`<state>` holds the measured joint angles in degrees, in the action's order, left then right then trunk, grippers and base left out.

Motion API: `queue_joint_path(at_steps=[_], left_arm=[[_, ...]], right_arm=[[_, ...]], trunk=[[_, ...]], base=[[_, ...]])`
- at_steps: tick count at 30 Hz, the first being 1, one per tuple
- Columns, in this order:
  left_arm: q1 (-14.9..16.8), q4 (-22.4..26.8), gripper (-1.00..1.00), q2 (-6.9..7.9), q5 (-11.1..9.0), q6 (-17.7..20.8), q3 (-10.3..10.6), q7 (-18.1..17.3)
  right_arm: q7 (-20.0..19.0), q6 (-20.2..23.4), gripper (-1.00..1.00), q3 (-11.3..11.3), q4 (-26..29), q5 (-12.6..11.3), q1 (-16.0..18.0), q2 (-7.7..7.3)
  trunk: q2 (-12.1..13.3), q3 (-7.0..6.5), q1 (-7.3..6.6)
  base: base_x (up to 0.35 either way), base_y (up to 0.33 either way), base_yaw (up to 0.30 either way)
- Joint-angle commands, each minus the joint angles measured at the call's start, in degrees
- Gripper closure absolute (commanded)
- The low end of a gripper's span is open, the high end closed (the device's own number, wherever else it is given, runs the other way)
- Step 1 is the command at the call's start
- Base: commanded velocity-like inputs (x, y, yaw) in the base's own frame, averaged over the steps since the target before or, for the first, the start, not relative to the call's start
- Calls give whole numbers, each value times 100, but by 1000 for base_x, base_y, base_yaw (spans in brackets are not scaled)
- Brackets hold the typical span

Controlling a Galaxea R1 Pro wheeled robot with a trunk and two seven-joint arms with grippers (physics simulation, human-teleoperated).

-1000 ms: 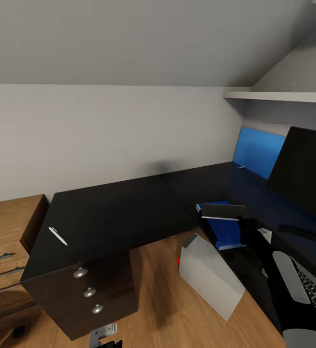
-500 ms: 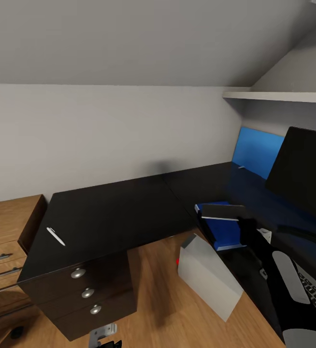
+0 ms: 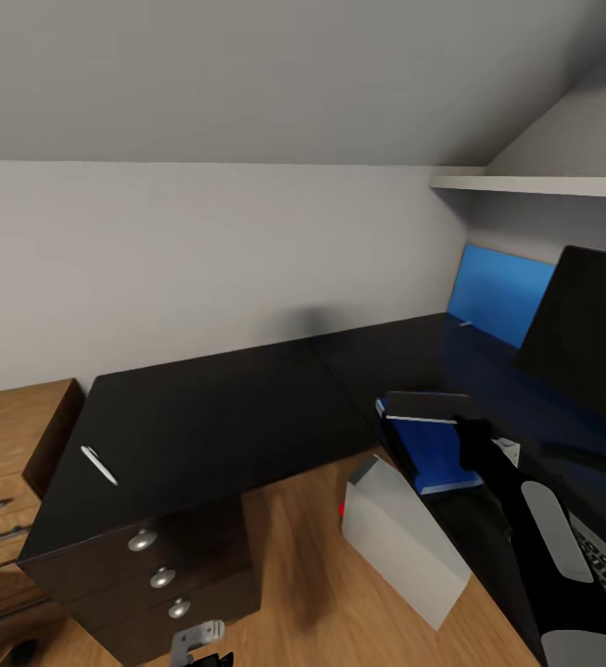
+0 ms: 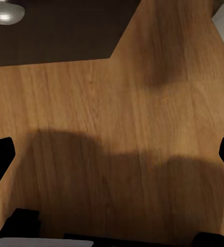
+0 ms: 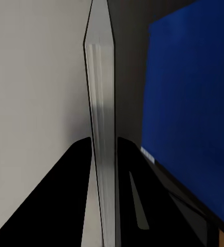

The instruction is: In the bedroom, organize the workspace by keeping the computer under the desk, ensuring the monitor is on the desk, placing the keyboard on the desk next to the monitor, placing the mouse on the desk next to the keyboard, moving the folder from the swivel chair onto the desk next to the mouse, stacking the notebook on top of the folder with the pen on top of the notebook, and positioning the swivel chair next to the desk.

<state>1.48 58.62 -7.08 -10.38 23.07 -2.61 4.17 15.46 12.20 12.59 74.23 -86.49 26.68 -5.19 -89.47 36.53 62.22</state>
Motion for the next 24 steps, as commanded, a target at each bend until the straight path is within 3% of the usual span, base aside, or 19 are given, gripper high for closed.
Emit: queue_joint_path(at_steps=[1,19,20,24], left_arm=[[2,10,-100,-4,-61,31,-5,28],[2,10,-100,-4,-62,39,-3,58],[2,10,-100,-4,-63,40,-3,58],[2,10,-100,-4,-67,36,-9,58]], right_arm=[[28,22,100,8,8,-43,4,1],[28,28,100,13,10,-43,4,-8],[28,28,-100,13,11,-43,4,-8],[28,29,-100,15,13,-43,4,-8]], trunk=[[-3,6,2],[-3,6,2],[-3,6,2],[-3,6,2]], base=[[209,0,0],[24,0,0],[0,0,0],[0,0,0]])
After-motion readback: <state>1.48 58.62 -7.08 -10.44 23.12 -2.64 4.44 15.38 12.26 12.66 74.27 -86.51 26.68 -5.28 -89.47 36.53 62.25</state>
